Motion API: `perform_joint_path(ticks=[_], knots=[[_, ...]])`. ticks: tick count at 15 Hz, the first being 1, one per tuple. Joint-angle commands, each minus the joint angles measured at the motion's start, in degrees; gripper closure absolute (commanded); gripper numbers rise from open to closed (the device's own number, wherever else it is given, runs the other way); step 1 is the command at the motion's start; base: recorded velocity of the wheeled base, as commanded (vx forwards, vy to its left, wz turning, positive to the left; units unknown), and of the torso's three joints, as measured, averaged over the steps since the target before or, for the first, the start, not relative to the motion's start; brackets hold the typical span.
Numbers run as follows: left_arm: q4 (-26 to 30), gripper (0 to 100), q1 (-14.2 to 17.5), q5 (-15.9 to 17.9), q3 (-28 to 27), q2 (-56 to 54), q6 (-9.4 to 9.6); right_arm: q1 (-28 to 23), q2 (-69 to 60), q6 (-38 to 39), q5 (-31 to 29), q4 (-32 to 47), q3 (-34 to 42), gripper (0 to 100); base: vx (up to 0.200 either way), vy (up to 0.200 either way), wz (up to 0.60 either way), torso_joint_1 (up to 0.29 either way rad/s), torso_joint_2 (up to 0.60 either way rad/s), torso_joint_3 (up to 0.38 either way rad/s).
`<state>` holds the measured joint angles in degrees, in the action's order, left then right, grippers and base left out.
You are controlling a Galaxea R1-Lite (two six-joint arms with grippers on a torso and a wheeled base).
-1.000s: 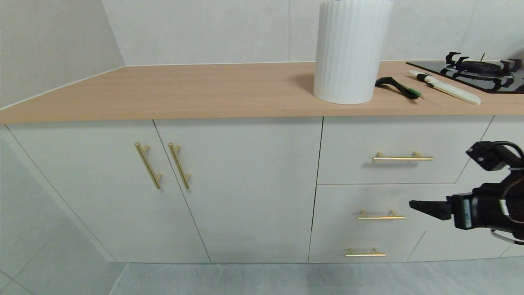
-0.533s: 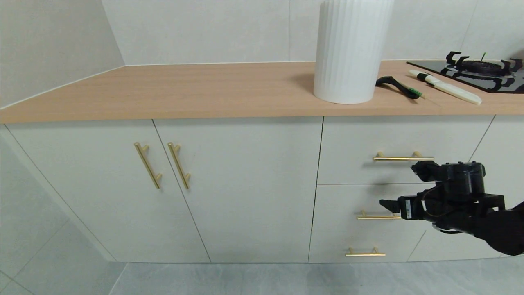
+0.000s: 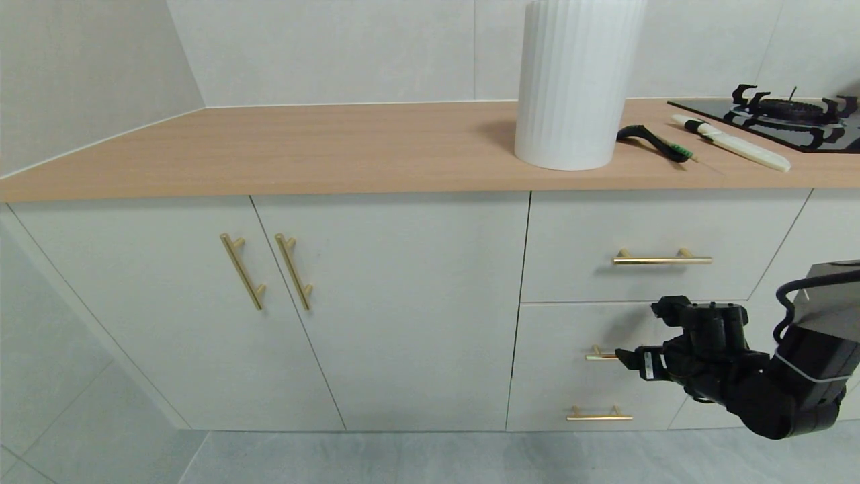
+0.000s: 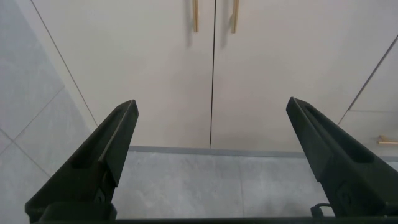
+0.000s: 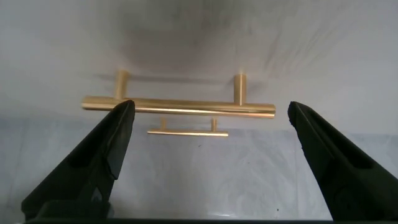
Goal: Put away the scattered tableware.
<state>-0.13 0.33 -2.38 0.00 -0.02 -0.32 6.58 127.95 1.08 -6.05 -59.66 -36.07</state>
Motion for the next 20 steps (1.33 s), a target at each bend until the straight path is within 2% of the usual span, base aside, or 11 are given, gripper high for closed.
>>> perform_joint_path(ticks=[1, 7, 18, 20], knots=[[-0.04, 0, 0.02, -0.08, 0.0, 0.02, -0.03, 0.01, 2.92, 0.06, -0.37, -1.25, -0.14, 0, 0.0, 0.0, 0.0, 0.0, 0.0, 0.0], [-0.04, 0, 0.02, -0.08, 0.0, 0.02, 0.05, 0.01, 7.05, 0.23, -3.01, -9.51, -1.46, 0, 0.0, 0.0, 0.0, 0.0, 0.0, 0.0], [-0.04, 0, 0.02, 0.0, 0.0, 0.02, -0.03, -0.43, 8.45, -1.88, -3.01, -8.98, -0.93, 0, 0.0, 0.0, 0.0, 0.0, 0.0, 0.0], [-0.04, 0, 0.02, -0.08, 0.0, 0.02, -0.03, -0.43, 5.29, -2.75, -2.83, -4.24, 0.48, 0, 0.0, 0.0, 0.0, 0.0, 0.0, 0.0]])
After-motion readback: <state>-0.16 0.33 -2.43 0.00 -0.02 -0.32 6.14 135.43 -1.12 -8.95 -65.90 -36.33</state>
